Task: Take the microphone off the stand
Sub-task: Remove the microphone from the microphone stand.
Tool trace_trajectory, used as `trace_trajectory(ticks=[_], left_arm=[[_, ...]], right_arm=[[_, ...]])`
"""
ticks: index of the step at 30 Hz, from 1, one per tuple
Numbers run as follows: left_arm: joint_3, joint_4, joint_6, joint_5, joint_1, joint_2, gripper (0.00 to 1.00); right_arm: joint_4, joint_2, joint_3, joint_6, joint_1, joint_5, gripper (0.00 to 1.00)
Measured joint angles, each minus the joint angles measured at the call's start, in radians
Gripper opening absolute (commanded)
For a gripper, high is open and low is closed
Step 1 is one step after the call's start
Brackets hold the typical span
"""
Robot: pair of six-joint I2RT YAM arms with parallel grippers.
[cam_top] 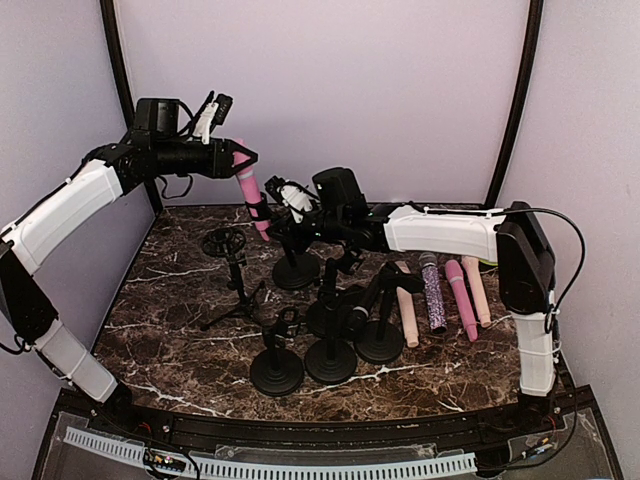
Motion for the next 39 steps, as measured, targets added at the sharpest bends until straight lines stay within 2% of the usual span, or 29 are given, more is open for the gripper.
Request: trace_trajectory(ticks=[39], left_arm=[[0.013,-0.007,-0.012,0.014,0.022,0.002,0.00]], right_arm=[[-0.032,0.029,0.019,0.000,0.000,0.013,0.00]])
